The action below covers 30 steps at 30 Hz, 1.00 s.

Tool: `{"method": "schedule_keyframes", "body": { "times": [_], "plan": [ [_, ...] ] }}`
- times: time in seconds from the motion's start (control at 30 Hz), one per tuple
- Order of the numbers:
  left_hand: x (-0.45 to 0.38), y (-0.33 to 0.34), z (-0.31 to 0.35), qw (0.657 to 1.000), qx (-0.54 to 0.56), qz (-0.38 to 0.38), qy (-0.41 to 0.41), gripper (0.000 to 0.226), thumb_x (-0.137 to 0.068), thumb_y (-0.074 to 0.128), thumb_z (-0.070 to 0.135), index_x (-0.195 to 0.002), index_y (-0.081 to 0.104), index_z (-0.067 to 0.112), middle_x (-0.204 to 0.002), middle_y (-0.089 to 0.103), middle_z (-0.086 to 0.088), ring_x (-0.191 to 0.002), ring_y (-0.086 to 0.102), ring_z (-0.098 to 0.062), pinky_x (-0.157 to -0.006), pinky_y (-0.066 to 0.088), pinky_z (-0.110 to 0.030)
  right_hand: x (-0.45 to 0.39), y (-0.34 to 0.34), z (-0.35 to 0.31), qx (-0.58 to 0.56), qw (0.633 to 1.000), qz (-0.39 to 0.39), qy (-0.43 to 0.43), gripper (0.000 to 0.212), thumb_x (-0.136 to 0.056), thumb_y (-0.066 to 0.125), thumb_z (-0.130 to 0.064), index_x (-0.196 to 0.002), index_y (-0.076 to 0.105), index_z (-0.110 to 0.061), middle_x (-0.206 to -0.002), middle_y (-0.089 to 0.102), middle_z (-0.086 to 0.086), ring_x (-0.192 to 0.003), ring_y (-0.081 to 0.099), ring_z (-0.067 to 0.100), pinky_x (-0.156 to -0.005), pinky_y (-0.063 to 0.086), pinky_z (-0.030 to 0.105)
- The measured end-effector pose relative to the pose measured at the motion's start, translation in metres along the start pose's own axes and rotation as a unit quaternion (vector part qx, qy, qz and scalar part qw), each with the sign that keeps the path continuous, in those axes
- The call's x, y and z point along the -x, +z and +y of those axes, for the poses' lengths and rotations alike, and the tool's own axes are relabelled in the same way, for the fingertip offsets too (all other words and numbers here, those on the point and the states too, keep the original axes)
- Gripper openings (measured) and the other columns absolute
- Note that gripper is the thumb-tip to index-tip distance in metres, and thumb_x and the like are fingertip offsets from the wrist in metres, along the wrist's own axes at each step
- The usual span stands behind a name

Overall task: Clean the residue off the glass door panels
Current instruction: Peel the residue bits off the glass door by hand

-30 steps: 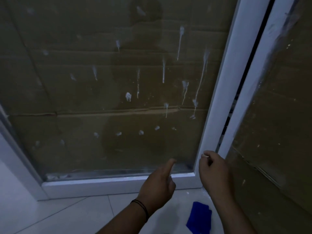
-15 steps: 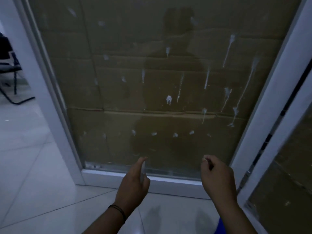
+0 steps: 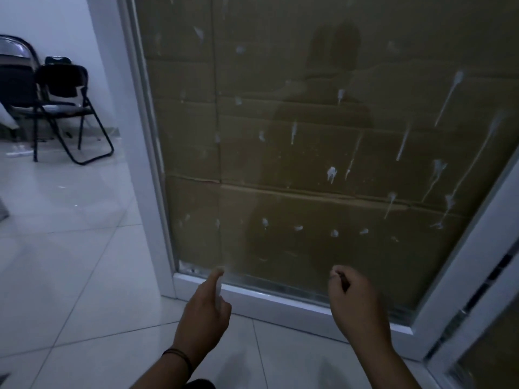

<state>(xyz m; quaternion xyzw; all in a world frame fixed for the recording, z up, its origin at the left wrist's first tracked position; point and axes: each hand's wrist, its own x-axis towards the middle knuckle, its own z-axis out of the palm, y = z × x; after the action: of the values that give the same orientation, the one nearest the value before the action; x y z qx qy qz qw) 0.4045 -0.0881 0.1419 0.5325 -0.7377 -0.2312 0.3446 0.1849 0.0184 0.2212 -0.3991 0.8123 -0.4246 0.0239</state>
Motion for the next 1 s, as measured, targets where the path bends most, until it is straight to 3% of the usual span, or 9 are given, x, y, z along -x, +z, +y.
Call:
{"method": "schedule_keyframes", "body": {
  "times": [0.17,0.33,0.4,0.5,0.6,0.67,0.8,0.9,1.0],
  "plan": [
    [0.005,-0.01,-0.007,0.999,0.016,0.034,-0.003,0.055,-0.089,0.061,0.02,-0.14,0.04,0.023,-0.136,0.055,-0.004,-0.116,0.056,-0.02,-0.094,0.043,-0.026,0.006,0.012,-0.006,-0.002,1.0,-0.019,-0.009,0.024,-0.093,0.049,-0.025,-0.107,0.067,-0.017,-0.107,0.067,0.003,-0.094,0.06,0.022,-0.073,0.043,0.028],
    [0.01,-0.015,0.004,0.996,0.089,0.012,0.006,0.061,-0.095,0.041,0.042,-0.149,0.013,0.038,-0.146,0.04,0.006,-0.118,0.05,-0.011,-0.1,0.04,-0.029,0.017,0.024,-0.006,-0.007,0.998,-0.055,-0.02,0.024,-0.092,0.05,-0.028,-0.108,0.066,-0.018,-0.111,0.066,-0.001,-0.096,0.059,0.016,-0.081,0.045,0.026],
    [0.011,-0.014,0.015,0.99,0.139,-0.009,-0.011,0.055,-0.095,0.039,0.044,-0.146,0.022,0.039,-0.141,0.047,0.005,-0.12,0.053,-0.021,-0.1,0.046,-0.044,0.024,0.029,-0.006,-0.003,0.994,-0.107,-0.031,0.029,-0.092,0.05,-0.031,-0.116,0.063,-0.023,-0.117,0.064,-0.005,-0.105,0.057,0.013,-0.087,0.044,0.025],
    [0.016,-0.013,0.043,0.981,0.19,-0.028,0.015,0.023,-0.095,0.051,0.036,-0.105,0.05,0.057,-0.099,0.06,0.02,-0.095,0.06,-0.009,-0.078,0.057,-0.038,0.038,0.035,-0.008,-0.01,0.985,-0.159,-0.073,0.032,-0.089,0.054,-0.036,-0.12,0.059,-0.031,-0.109,0.063,-0.011,-0.096,0.057,0.004,-0.084,0.046,0.023],
    [0.025,-0.011,0.072,0.978,0.187,-0.029,0.091,0.033,-0.094,0.058,0.033,-0.082,0.052,0.063,-0.087,0.059,0.027,-0.082,0.058,0.003,-0.07,0.049,-0.015,0.053,0.039,-0.009,-0.045,0.97,-0.214,-0.108,0.049,-0.084,0.061,-0.045,-0.129,0.042,-0.044,-0.112,0.051,-0.021,-0.093,0.049,-0.007,-0.078,0.039,0.008],
    [0.031,-0.004,0.087,0.971,0.202,-0.05,0.12,0.028,-0.093,0.061,0.03,-0.084,0.058,0.057,-0.091,0.061,0.028,-0.088,0.058,0.007,-0.072,0.046,-0.01,0.061,0.038,-0.006,-0.08,0.964,-0.231,-0.107,0.054,-0.08,0.062,-0.047,-0.13,0.041,-0.042,-0.121,0.049,-0.023,-0.097,0.049,-0.008,-0.079,0.04,0.007],
    [0.04,0.018,0.102,0.954,0.247,-0.12,0.117,0.012,-0.087,0.068,0.029,-0.094,0.065,0.039,-0.091,0.066,0.016,-0.088,0.063,0.0,-0.072,0.048,-0.013,0.068,0.023,0.009,-0.132,0.97,-0.191,-0.074,0.049,-0.069,0.054,-0.058,-0.118,0.045,-0.057,-0.101,0.058,-0.028,-0.087,0.055,-0.004,-0.063,0.042,0.01],
    [0.047,0.041,0.11,0.94,0.261,-0.192,0.11,0.039,-0.082,0.072,0.035,-0.118,0.061,0.043,-0.103,0.068,0.02,-0.098,0.062,0.006,-0.078,0.046,-0.008,0.068,0.007,0.033,-0.159,0.97,-0.18,-0.023,0.041,-0.07,0.056,-0.056,-0.11,0.049,-0.054,-0.098,0.063,-0.026,-0.083,0.059,0.0,-0.062,0.048,0.017],
    [0.052,0.072,0.12,0.935,0.213,-0.257,0.122,0.063,-0.077,0.073,0.041,-0.134,0.047,0.04,-0.117,0.061,0.022,-0.108,0.055,0.011,-0.08,0.04,0.0,0.067,-0.007,0.073,-0.17,0.974,-0.14,0.053,0.038,-0.074,0.062,-0.048,-0.11,0.05,-0.048,-0.095,0.063,-0.022,-0.084,0.056,-0.008,-0.062,0.044,0.009]
  ]
}}
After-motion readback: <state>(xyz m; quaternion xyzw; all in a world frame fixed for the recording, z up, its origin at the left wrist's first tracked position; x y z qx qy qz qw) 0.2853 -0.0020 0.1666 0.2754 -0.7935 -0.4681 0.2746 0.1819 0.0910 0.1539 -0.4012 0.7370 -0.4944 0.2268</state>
